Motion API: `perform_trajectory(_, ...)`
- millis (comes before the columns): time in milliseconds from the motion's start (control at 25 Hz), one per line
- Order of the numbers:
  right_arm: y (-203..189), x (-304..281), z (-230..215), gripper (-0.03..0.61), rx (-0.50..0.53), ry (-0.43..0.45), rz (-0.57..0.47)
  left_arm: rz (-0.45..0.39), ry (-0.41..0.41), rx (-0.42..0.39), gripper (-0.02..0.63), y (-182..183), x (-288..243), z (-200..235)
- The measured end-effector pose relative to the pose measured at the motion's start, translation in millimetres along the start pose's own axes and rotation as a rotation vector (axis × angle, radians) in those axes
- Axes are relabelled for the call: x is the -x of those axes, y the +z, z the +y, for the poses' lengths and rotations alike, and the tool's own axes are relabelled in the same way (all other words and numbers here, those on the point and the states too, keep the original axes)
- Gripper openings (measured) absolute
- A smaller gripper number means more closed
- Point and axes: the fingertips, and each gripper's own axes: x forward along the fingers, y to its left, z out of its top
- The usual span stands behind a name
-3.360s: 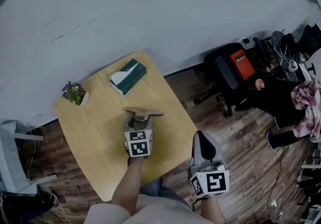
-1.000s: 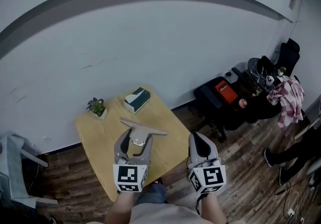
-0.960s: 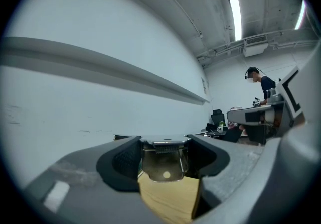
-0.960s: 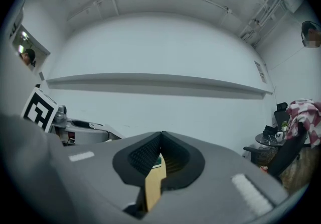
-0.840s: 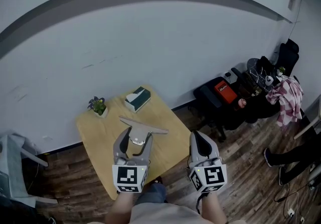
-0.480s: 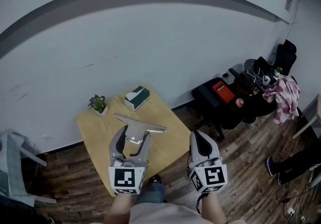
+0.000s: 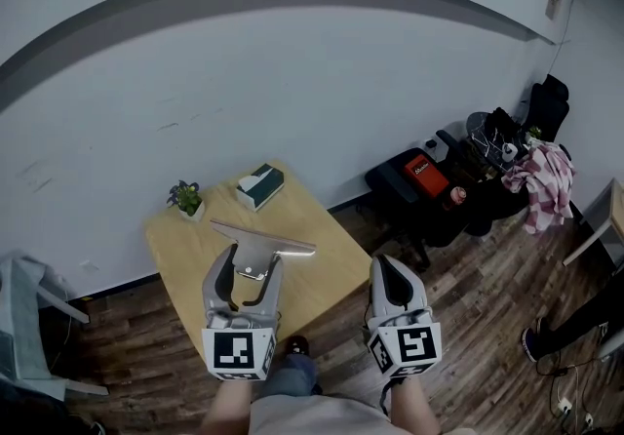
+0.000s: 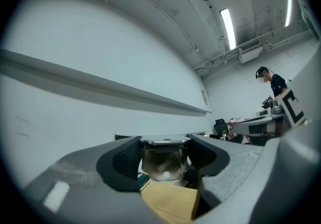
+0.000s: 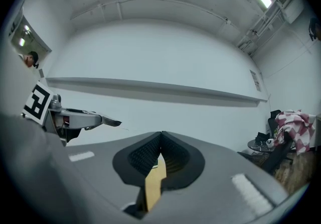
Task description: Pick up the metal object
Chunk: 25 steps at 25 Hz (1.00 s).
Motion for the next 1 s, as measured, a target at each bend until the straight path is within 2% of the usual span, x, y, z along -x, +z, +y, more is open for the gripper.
perform_trajectory(1000, 11.3, 7.4, 1.0, 0.002, 0.035, -0.019, -0.006, -0.068, 0.011, 0.021, 0.298, 25.5, 5.0, 9.1)
